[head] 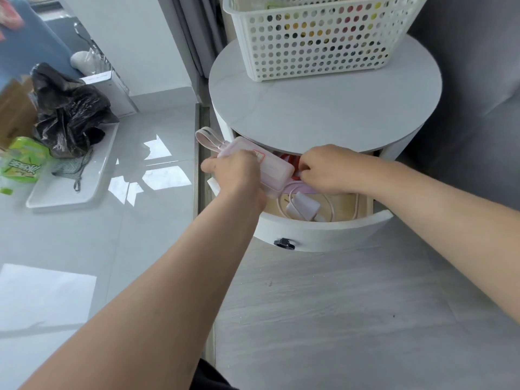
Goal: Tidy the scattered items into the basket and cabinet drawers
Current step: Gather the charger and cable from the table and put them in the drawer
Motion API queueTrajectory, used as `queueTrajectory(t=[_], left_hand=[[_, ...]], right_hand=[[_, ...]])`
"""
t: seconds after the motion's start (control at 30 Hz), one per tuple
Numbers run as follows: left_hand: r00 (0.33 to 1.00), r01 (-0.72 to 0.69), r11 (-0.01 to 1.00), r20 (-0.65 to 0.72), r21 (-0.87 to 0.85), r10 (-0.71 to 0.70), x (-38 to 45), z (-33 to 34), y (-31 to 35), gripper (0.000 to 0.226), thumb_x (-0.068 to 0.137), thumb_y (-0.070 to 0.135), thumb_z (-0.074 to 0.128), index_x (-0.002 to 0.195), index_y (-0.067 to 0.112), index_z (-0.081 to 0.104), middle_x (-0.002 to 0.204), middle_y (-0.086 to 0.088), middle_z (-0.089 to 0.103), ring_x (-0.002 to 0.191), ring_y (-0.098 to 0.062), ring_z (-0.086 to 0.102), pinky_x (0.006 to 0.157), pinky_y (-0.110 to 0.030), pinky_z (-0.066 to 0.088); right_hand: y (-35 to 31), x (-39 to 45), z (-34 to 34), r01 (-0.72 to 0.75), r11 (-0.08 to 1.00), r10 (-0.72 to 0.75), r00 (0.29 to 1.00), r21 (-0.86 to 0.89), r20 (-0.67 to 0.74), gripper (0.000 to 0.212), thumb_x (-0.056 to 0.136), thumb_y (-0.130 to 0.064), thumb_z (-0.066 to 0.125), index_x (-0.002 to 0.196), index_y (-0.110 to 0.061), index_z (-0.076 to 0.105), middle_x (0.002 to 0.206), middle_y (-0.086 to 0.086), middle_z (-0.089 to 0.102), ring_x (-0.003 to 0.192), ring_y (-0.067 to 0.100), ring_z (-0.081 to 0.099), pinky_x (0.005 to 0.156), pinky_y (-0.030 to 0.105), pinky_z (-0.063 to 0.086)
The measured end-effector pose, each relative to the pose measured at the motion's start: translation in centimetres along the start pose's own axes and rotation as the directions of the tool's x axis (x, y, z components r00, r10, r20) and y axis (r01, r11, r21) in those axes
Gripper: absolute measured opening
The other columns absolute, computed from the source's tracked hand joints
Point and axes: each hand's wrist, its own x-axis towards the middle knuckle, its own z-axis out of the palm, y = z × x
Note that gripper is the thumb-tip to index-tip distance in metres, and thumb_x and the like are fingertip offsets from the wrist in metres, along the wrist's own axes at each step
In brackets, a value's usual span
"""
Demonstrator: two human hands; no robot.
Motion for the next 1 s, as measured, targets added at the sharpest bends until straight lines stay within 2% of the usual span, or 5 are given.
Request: queueTrajectory(t=[0.17,0.33,0.43,0.77,1.0], left_hand=[[0.987,0.150,0.982,0.032,0.118,-0.155,-0.2,0.7,-0.4,0.040,0.084,0.002,0.051,0.122,0.014,0.046,0.109,-0.016,0.064,0.091,-0.033,0.068,0.078,-0.062,0.053],[0.976,0.017,0.952,0.203,0.305,-0.083,-0.5,-0.7,1.6,0.013,0.089,-0.003,0.047,0.093,0.005,0.057,0.077,-0.012,0.058,0.071,-0.028,0.060,0.076,-0.040,0.053],[0.961,-0.272,0.863,0.074,0.426,0.267,2.0,-2.4,4.2,0.017,0.084,0.002,0.047,0.074,0.016,0.047,0.068,-0.005,0.037,0.063,-0.021,0.031,0.058,-0.029,0.028],[0.900,-0.433,0.665,0.252,0.608,0.355,4.0,-3.7,3.2,0.022,0.079,0.001,0.045,0.087,0.014,0.061,0.076,-0.007,0.052,0.070,-0.022,0.044,0.067,-0.033,0.038],[0.907,-0.421,0.349,0.390,0.837,0.157,4.4,-3.2,1.4,0.039,0.063,0.017,0.038,0.089,0.012,0.066,0.101,-0.018,0.067,0.093,-0.037,0.064,0.077,-0.040,0.054]], right_hand=[[-1.6,-0.4,-0.6,0.038,0.782,-0.179,0.970,0.622,0.166,0.048,0.063,-0.034,0.079,0.103,-0.023,0.056,0.097,0.006,0.070,0.083,0.020,0.068,0.072,0.041,0.054],[-2.5,0.8,1.7,-0.028,0.926,0.001,0.998,0.377,0.070,0.045,0.054,-0.047,0.074,0.084,-0.017,0.057,0.070,0.002,0.067,0.063,0.023,0.064,0.051,0.030,0.049],[-3.1,0.9,1.0,-0.175,0.945,0.130,0.976,0.277,0.172,0.043,0.064,-0.047,0.071,0.089,-0.016,0.053,0.087,0.007,0.063,0.076,0.028,0.065,0.058,0.034,0.055],[-5.7,1.9,2.5,-0.209,0.977,0.194,0.942,0.027,0.272,0.052,0.078,-0.058,0.066,0.104,-0.014,0.055,0.086,0.003,0.058,0.076,0.020,0.054,0.053,0.027,0.035],[-5.7,4.0,5.1,-0.257,0.966,0.256,0.965,0.016,0.053,0.084,0.079,-0.058,0.065,0.141,-0.007,0.042,0.139,0.016,0.052,0.129,0.035,0.048,0.111,0.042,0.033]])
